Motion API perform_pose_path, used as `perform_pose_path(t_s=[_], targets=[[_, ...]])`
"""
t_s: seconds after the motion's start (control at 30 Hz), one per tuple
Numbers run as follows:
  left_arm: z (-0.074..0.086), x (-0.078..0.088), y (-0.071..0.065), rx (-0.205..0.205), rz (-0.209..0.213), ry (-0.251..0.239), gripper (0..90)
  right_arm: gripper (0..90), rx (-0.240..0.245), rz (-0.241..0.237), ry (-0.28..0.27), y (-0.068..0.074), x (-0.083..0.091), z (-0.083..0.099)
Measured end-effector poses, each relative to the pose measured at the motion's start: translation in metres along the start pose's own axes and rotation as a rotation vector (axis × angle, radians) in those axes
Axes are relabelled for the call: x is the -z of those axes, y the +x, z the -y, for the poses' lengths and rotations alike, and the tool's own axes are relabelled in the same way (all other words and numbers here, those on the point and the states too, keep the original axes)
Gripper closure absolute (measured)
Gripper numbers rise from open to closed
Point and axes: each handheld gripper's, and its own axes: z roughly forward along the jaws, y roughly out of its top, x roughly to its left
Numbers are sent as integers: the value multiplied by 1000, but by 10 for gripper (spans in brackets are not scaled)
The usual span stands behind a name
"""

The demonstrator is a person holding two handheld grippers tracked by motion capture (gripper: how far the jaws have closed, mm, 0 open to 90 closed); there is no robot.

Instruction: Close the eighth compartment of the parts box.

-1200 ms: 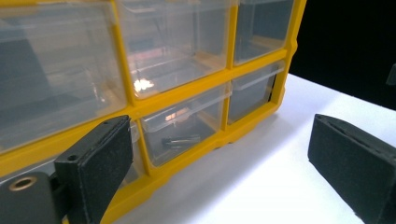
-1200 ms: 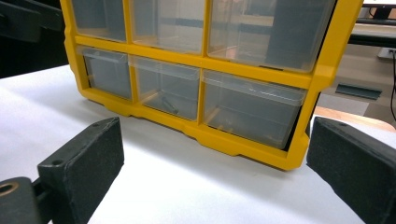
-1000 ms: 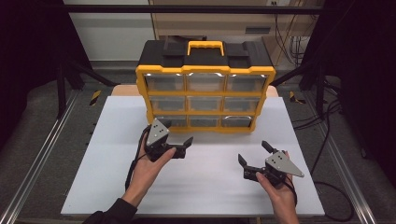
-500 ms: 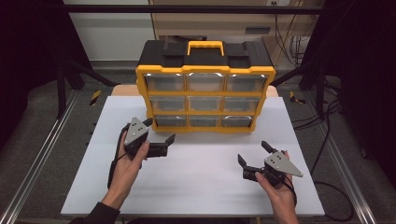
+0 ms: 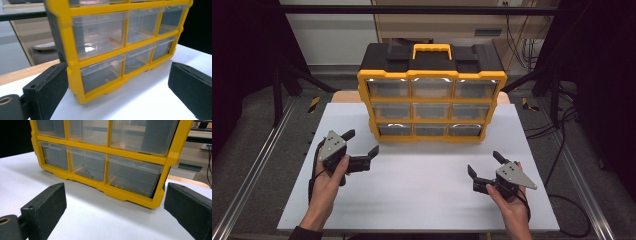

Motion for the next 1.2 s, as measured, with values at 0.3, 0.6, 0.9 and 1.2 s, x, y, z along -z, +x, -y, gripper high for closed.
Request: perform_pose_path(t_s=[0.3,0.6,0.9,1.2], targets=[[2,11,14,-11,-8,12,28,47,-3,-2,1,0,0,0],[1,25,24,-22,-12,5,28,58,-21,-8,2,-2,1,-1],[-2,39,35,-15,-28,-18,28,69,-32,-18,5,-3,2,-1],[-11,51,39,-19,-17,-53,27,69,-33,-15,3,-4,3,-1]])
